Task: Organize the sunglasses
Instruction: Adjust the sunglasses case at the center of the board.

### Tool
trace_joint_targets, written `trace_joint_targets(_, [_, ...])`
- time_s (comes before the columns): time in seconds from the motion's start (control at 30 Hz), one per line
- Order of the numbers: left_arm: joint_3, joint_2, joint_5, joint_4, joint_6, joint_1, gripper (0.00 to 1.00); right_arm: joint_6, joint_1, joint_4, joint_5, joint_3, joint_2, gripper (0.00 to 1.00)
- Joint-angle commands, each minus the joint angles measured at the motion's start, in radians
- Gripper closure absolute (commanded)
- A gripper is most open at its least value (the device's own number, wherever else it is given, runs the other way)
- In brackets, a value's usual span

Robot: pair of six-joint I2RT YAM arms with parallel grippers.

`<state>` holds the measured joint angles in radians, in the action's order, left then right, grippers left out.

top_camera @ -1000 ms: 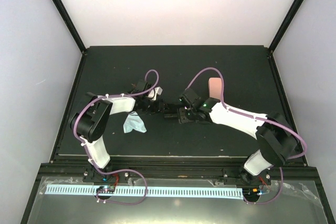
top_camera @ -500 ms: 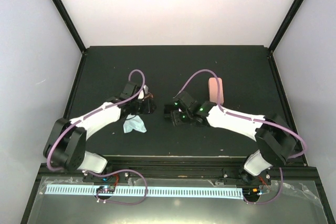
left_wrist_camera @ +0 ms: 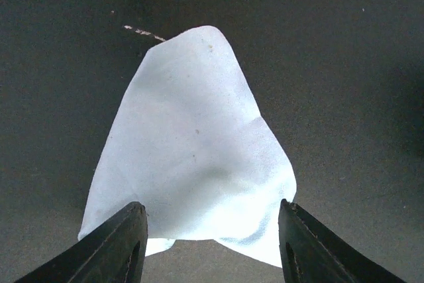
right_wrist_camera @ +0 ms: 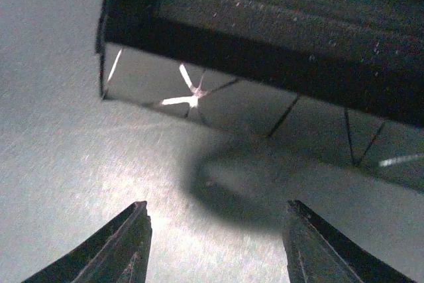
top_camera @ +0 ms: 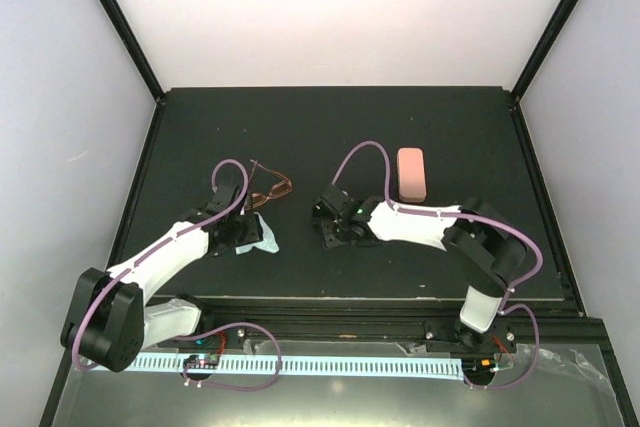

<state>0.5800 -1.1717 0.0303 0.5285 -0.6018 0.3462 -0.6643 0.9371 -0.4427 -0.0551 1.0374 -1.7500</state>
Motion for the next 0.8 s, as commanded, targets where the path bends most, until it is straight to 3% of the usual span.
trace_joint_targets(0.0, [0.013,0.024,-0.001,0.008,-0.009,-0.013,0.45,-0.012,-0.016,-0.013,-0.090,0.057,-0.050,0.44])
trace_joint_targets(0.5, [0.032,0.014,0.009,0.002,0.009,-0.019,0.44,0.004,-0.077,-0.007,-0.113,0.120,-0.119,0.39])
trace_joint_targets(0.77, [0.037,0.014,0.024,-0.007,0.014,-0.020,0.44,0.079,-0.077,-0.007,-0.022,0.030,0.058,0.39])
